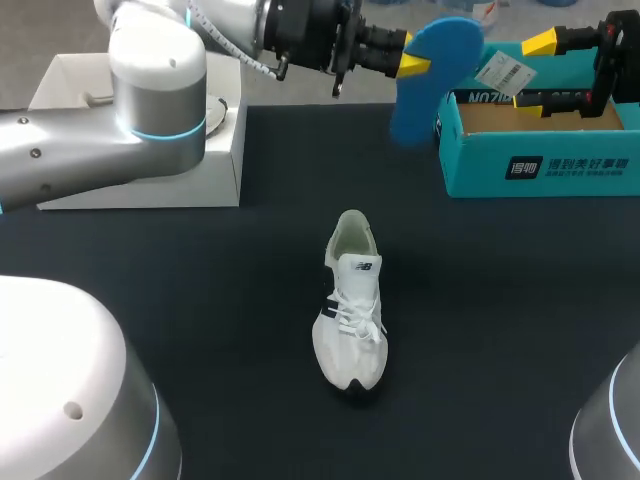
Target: Take the shoe out of the shoebox, open the shoe tongue, remove and reinsert the insole, then place the shoe into the shoebox
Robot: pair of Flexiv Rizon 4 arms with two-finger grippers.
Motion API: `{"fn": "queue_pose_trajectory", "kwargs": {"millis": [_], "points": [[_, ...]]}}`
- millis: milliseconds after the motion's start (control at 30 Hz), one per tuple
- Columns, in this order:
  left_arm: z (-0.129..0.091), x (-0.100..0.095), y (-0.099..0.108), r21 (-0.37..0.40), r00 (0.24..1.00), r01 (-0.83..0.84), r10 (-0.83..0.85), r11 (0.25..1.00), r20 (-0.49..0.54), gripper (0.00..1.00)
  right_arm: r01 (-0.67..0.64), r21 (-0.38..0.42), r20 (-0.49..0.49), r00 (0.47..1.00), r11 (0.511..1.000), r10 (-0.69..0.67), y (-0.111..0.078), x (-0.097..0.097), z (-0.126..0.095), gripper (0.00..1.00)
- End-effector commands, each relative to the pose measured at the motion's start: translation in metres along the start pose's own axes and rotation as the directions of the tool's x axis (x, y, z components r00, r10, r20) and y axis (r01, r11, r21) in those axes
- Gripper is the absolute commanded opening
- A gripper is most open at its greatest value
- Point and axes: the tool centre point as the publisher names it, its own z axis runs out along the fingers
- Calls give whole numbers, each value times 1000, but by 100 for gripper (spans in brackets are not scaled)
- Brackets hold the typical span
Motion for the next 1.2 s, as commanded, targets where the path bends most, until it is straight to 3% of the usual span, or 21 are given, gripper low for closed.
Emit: {"fn": "queue_pose_trajectory", "kwargs": {"millis": [33, 200, 233, 400, 500, 633, 667, 733, 1200], "points": [[1, -4, 1, 147, 726, 684, -687, 714, -38, 0, 0, 1, 1, 1000, 1000, 0, 1, 0, 0, 100], [1, -4, 1, 147, 726, 684, -687, 714, -38, 0, 0, 1, 1, 1000, 1000, 0, 1, 0, 0, 100], [1, -3, 0, 152, 630, 768, -776, 622, -11, 0, 0, 1, 1, 1000, 1000, 0, 1, 0, 0, 100], [3, 2, -5, 161, 358, 911, -921, 381, 156, 0, 0, 1, 1, 1000, 1000, 0, 1, 0, 0, 100], [2, 4, -5, 200, 192, 954, -968, 223, 164, 0, 0, 1, 1, 1000, 1000, 0, 1, 0, 0, 100], [1, 3, -1, 275, -115, 958, -986, -78, 119, 0, 0, 1, 1, 1000, 1000, 0, 1, 0, 0, 100], [1, 3, 0, 287, -158, 950, -981, -121, 111, 0, 0, 1, 1, 1000, 1000, 0, 1, 0, 0, 100], [0, 3, 4, 293, -176, 945, -982, -148, 74, 0, 0, 1, 1, 1000, 1000, 0, 1, 0, 0, 100], [0, 3, 4, 293, -176, 945, -982, -148, 74, 0, 0, 1, 1, 1000, 1000, 0, 1, 0, 0, 100]]}}
